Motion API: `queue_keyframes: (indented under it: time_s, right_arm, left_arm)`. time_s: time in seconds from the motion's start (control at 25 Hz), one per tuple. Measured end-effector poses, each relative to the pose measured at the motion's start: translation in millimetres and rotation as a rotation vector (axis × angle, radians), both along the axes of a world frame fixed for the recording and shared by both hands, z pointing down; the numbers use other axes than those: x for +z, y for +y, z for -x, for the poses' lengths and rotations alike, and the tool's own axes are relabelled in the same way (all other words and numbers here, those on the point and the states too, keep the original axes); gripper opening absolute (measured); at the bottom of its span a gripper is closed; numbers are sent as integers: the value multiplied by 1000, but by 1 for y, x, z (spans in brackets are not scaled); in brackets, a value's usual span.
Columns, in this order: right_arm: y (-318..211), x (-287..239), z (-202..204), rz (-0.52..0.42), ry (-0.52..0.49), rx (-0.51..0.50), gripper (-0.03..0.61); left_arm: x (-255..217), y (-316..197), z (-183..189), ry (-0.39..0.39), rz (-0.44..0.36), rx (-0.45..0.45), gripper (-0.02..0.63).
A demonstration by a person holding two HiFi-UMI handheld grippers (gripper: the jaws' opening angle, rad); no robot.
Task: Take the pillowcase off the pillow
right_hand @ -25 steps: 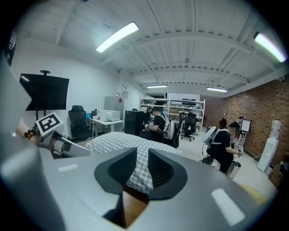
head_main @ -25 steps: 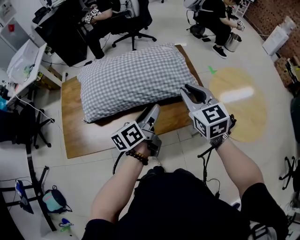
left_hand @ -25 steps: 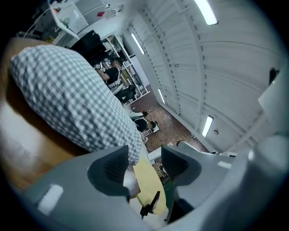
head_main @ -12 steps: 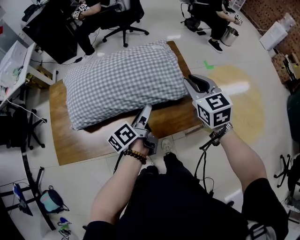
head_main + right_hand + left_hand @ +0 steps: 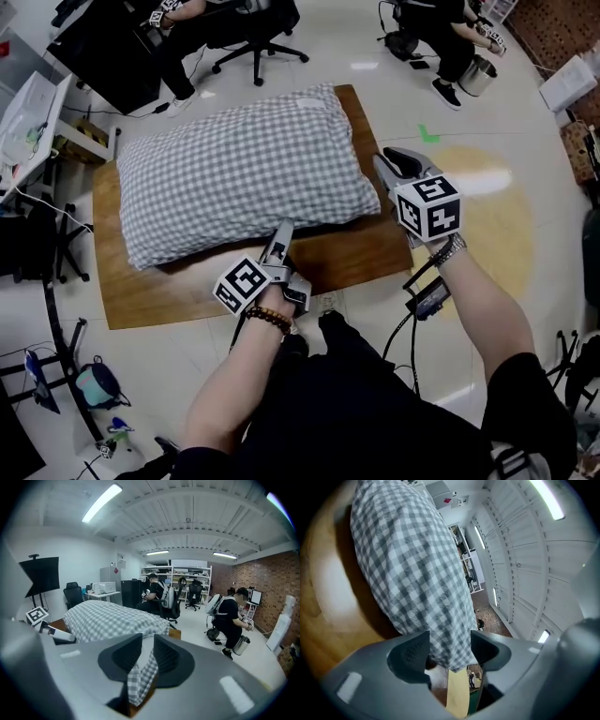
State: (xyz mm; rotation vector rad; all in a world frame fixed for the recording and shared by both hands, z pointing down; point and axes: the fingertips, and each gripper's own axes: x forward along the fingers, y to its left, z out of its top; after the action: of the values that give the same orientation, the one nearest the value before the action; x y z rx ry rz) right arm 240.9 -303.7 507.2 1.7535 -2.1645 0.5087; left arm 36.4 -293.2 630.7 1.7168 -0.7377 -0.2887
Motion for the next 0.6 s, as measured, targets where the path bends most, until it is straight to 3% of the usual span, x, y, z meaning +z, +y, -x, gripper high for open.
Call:
queue_keyframes:
  time_s: [0.24, 0.6]
  right_arm:
    - [-28, 63, -23, 116, -56, -22, 80]
    - [-63, 138, -15, 321, -293, -98, 158]
  left_arm:
    - [29, -11, -8, -26, 14, -38, 259]
    - [52, -30, -15, -69, 15, -79, 259]
